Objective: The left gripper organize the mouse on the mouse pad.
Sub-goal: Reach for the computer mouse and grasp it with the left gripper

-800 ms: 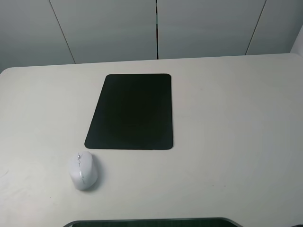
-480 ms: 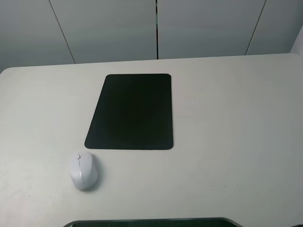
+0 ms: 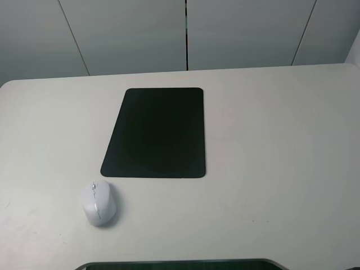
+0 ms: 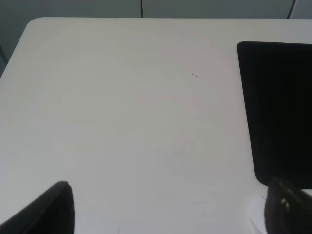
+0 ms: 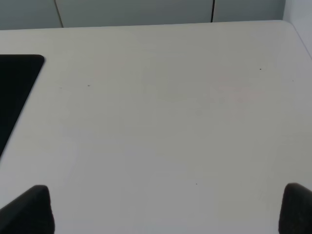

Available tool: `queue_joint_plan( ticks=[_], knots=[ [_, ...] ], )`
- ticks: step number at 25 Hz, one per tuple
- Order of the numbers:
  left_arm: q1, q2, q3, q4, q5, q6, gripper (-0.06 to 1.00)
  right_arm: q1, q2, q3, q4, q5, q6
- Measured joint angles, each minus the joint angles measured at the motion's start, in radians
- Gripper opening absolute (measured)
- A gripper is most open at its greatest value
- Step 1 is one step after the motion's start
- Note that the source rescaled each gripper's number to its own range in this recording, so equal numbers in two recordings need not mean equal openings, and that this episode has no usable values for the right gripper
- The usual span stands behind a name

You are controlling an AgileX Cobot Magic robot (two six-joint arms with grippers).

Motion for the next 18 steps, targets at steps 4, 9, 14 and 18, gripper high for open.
queue_joint_plan(
  ticks=[4,9,14,18],
  knots=[
    [0.000,0.000,0.000,0.000,0.000,0.004,1.00,0.000,0.000,0.000,0.000,0.000,0.000],
    [0.000,0.000,0.000,0.000,0.000,0.002,1.00,0.000,0.000,0.000,0.000,0.000,0.000],
    [0.000,0.000,0.000,0.000,0.000,0.010,1.00,0.000,0.000,0.000,0.000,0.000,0.000],
    [0.000,0.000,0.000,0.000,0.000,0.017,1.00,0.000,0.000,0.000,0.000,0.000,0.000]
  ],
)
